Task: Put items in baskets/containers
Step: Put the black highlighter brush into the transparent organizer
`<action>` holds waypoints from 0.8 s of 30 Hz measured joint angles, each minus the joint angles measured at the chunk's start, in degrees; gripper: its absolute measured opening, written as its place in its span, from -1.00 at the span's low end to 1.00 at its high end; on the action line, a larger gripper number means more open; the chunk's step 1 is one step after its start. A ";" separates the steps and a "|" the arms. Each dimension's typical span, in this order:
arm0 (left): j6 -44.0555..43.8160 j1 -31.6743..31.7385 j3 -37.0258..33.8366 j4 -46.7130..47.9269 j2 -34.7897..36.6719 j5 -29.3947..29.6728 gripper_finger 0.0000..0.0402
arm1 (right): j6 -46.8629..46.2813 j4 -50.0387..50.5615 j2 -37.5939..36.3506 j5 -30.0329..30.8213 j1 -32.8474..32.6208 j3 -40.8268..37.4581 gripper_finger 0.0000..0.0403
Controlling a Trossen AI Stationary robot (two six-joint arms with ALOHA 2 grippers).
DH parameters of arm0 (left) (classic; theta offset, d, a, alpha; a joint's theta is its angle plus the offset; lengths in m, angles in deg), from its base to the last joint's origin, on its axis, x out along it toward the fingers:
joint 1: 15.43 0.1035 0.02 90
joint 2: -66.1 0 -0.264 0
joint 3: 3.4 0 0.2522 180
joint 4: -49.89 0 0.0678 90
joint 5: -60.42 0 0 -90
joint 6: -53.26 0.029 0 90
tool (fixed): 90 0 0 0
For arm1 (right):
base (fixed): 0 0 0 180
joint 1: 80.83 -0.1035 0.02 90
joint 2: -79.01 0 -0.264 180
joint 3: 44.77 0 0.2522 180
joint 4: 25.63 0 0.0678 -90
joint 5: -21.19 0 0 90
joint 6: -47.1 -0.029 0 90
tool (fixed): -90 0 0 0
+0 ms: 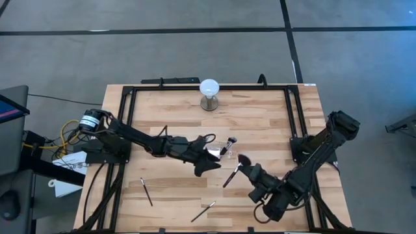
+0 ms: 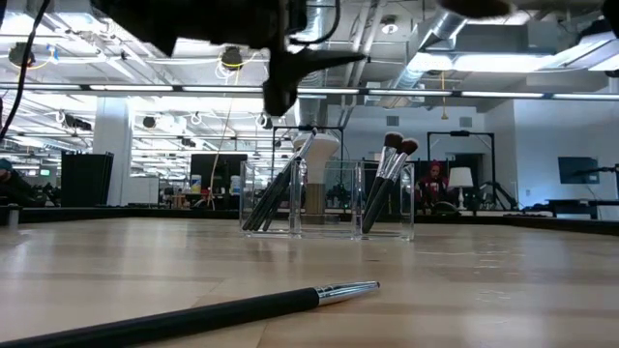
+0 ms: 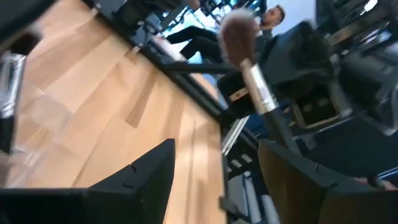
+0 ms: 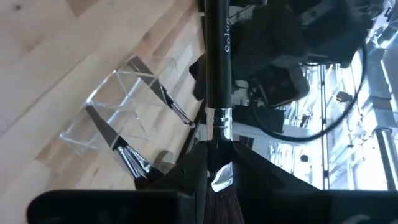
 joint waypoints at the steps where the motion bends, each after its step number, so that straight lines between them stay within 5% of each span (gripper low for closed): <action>1: -0.22 -0.04 0.75 -0.22 -0.16 0.00 0.13 | 0.45 -0.01 0.00 0.00 0.23 0.00 -0.70; 24: -5.50 0.29 2.58 -1.32 -4.17 -1.22 0.13 | 9.99 -2.38 0.00 -3.72 7.20 0.00 -0.70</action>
